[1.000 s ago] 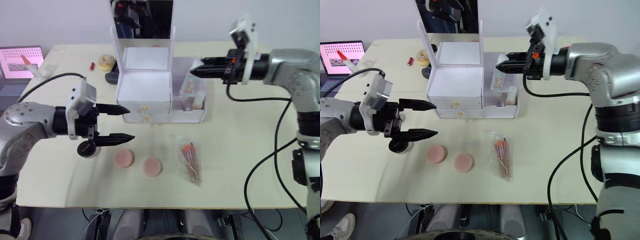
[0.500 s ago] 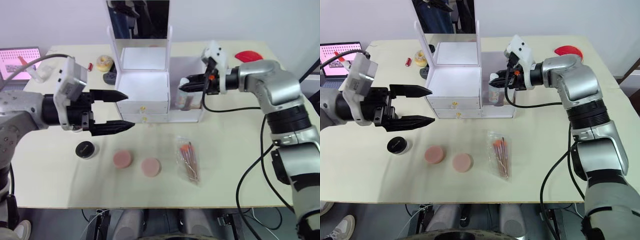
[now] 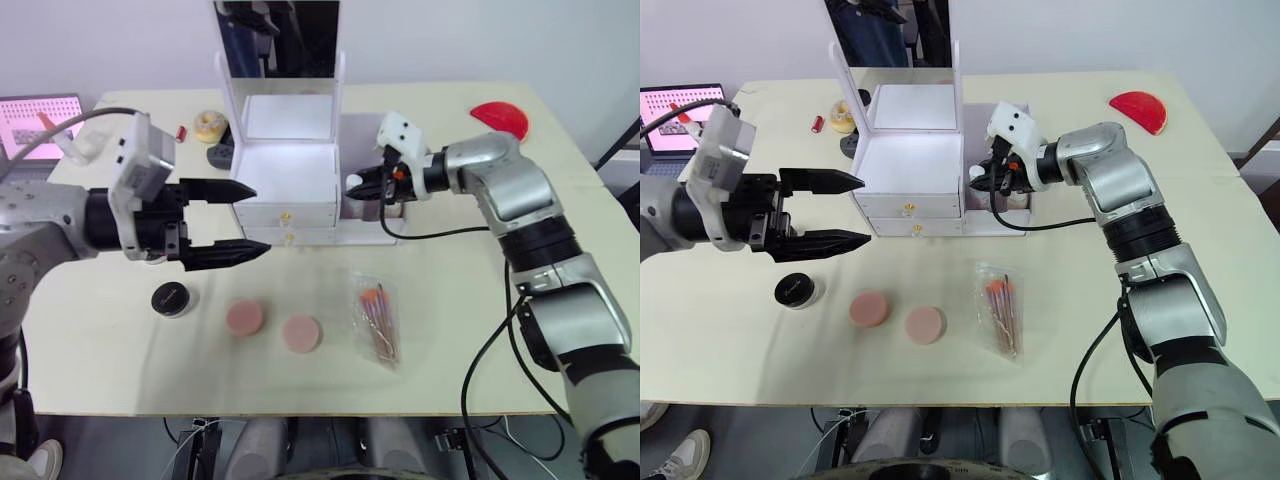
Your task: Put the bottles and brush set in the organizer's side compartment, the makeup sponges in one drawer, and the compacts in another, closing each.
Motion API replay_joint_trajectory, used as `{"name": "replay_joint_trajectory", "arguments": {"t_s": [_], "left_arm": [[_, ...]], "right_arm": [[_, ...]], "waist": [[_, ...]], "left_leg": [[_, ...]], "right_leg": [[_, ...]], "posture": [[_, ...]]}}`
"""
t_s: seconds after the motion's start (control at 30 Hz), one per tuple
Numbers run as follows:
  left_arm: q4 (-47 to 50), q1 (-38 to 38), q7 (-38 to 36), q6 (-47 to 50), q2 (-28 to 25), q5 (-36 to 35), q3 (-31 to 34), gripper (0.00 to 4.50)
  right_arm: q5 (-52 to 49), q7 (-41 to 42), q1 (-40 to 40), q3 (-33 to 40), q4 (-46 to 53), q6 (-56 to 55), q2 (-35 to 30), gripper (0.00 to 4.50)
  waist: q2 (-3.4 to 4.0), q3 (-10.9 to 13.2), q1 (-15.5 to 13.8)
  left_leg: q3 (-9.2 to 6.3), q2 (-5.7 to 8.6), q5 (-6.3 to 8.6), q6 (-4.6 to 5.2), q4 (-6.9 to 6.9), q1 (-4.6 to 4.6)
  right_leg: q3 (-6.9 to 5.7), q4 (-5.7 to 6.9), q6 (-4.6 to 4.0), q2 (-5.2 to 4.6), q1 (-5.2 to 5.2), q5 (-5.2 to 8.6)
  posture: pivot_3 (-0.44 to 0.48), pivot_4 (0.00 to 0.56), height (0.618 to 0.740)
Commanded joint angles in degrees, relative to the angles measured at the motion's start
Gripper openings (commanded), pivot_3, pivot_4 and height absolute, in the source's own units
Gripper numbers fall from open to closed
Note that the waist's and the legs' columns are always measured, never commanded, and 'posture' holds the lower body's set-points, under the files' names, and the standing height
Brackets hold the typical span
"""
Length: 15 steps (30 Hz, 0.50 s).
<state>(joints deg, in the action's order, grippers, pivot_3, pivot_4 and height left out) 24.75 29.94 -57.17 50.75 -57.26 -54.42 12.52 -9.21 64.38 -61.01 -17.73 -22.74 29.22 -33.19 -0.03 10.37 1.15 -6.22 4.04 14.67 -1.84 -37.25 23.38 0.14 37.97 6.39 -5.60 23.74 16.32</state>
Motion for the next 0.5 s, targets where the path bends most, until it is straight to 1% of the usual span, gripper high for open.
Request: {"name": "replay_joint_trajectory", "arguments": {"t_s": [0.03, 0.13, 0.2, 0.3, 0.33, 0.37, 0.4, 0.5], "left_arm": [[0.84, 0.86, 0.28, -0.17, -0.76, -0.65, 1.52, 4.5], [0.79, 0.84, 0.25, -0.12, -0.84, -0.69, 1.57, 4.5], [0.75, 0.82, 0.22, -0.1, -0.89, -0.69, 1.59, 4.5], [0.62, 0.97, 0.2, -0.03, -0.88, -0.67, 1.42, 4.5], [0.54, 0.99, 0.16, -0.03, -0.86, -0.65, 1.38, 4.5], [0.42, 1.03, 0.11, -0.05, -0.85, -0.6, 1.31, 4.5], [0.28, 1.06, 0.03, -0.14, -0.8, -0.42, 1.13, 4.5], [-0.08, 1.42, -0.06, -0.32, -0.56, 0.0, 0.47, 4.5]], "right_arm": [[1.19, 0.72, 0.52, 0.15, -0.09, -0.34, 0.64, 0.67], [1.61, 0.94, 0.8, 0.45, 0.21, 0.16, 1.01, 0.67], [1.59, 0.98, 0.85, 0.83, 0.71, 0.46, 1.18, 1.71], [0.82, 1.3, 0.42, 1.95, 2.59, 1.93, 0.95, 3.11], [0.46, 1.51, 0.24, 2.4, 3.6, 2.55, 0.68, 3.68], [0.07, 1.7, 0.05, 2.84, 4.54, 3.16, 0.43, 4.12], [-0.31, 1.87, -0.17, 3.33, 5.55, 4.0, 0.1, 4.46], [-1.52, 2.43, -0.41, 4.74, 9.11, 6.65, -0.99, 4.46]], "waist": [[-0.01, -0.01, 0.0], [-0.02, -0.01, 0.04], [-0.02, -0.01, 0.03], [-0.02, -0.01, 0.01], [-0.02, -0.01, 0.01], [-0.02, -0.01, 0.02], [-0.02, -0.01, 0.02], [-0.02, -0.01, 0.0]], "left_leg": [[0.0, 0.0, 0.0, -0.01, 0.0, 0.0], [0.0, 0.0, -0.01, -0.02, 0.0, -0.02], [0.0, 0.0, -0.01, -0.02, 0.0, -0.02], [0.0, 0.0, -0.01, -0.02, 0.0, -0.02], [0.0, 0.0, -0.01, -0.02, 0.0, -0.02], [0.0, -0.01, -0.01, -0.02, 0.0, -0.02], [0.0, 0.0, -0.01, -0.02, 0.0, -0.02], [0.0, 0.0, -0.01, -0.02, 0.01, -0.01]], "right_leg": [[0.0, 0.01, 0.0, 0.0, 0.0, 0.0], [0.01, 0.02, 0.0, 0.01, 0.0, 0.0], [0.01, 0.02, 0.0, 0.01, 0.0, 0.0], [0.01, 0.02, 0.0, 0.01, -0.01, 0.0], [0.01, 0.02, 0.0, 0.01, 0.0, 0.0], [0.02, 0.02, 0.0, 0.01, 0.0, 0.0], [0.02, 0.02, 0.0, 0.01, 0.0, 0.0], [0.04, 0.03, 0.0, 0.01, 0.04, 0.0]], "posture": [[0.0, 0.15, 0.74], [0.0, 0.15, 0.74], [0.0, 0.15, 0.74], [0.0, 0.15, 0.74], [0.0, 0.15, 0.74], [0.0, 0.15, 0.74], [0.0, 0.15, 0.74], [0.0, 0.15, 0.74]]}}
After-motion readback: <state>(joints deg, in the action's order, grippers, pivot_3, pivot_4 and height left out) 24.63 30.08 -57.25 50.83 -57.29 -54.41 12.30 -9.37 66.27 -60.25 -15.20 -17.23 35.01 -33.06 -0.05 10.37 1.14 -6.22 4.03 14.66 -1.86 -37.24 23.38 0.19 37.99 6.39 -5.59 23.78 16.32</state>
